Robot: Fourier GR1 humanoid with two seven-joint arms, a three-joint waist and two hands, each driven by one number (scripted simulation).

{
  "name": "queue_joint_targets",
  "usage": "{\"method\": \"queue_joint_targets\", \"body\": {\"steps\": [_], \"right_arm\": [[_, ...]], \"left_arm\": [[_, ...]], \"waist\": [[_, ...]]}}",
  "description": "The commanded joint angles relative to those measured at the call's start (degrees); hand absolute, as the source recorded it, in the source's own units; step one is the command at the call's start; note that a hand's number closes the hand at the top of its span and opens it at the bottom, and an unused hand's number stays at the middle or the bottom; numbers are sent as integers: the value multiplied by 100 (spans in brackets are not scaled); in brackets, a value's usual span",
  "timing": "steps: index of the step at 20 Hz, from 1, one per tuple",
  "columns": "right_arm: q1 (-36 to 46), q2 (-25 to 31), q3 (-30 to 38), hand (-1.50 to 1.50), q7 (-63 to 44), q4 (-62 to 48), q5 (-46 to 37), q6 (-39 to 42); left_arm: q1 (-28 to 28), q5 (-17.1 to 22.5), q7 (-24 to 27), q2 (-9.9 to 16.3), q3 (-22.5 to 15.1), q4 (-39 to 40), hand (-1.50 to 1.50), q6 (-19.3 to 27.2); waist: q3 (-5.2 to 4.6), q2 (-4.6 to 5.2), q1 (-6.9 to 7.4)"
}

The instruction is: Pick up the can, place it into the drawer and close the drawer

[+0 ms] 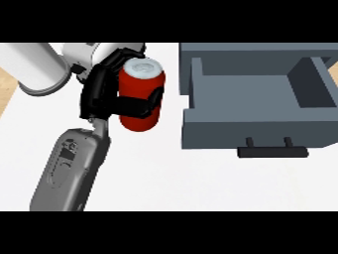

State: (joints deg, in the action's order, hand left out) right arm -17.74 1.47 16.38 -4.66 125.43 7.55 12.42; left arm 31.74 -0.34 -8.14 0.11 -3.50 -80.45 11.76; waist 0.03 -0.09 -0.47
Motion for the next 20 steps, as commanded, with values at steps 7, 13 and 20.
{"method": "queue_joint_targets", "body": {"steps": [7, 13, 20], "right_arm": [[22, -141, -187, -150, -284, 300, -143, -57], [-6, 81, 206, -150, -11, -43, 190, 217], [400, 59, 73, -150, -368, 47, -48, -80]], "left_arm": [[2080, -125, -920, -11, -423, 779, 150, 922], [2877, 281, -899, -11, -696, 1557, 150, 1374], [4164, 659, -816, -11, -801, 2914, 150, 1657]], "waist": [[-1, 13, -43], [1, 16, -77], [1, 39, -112]]}}
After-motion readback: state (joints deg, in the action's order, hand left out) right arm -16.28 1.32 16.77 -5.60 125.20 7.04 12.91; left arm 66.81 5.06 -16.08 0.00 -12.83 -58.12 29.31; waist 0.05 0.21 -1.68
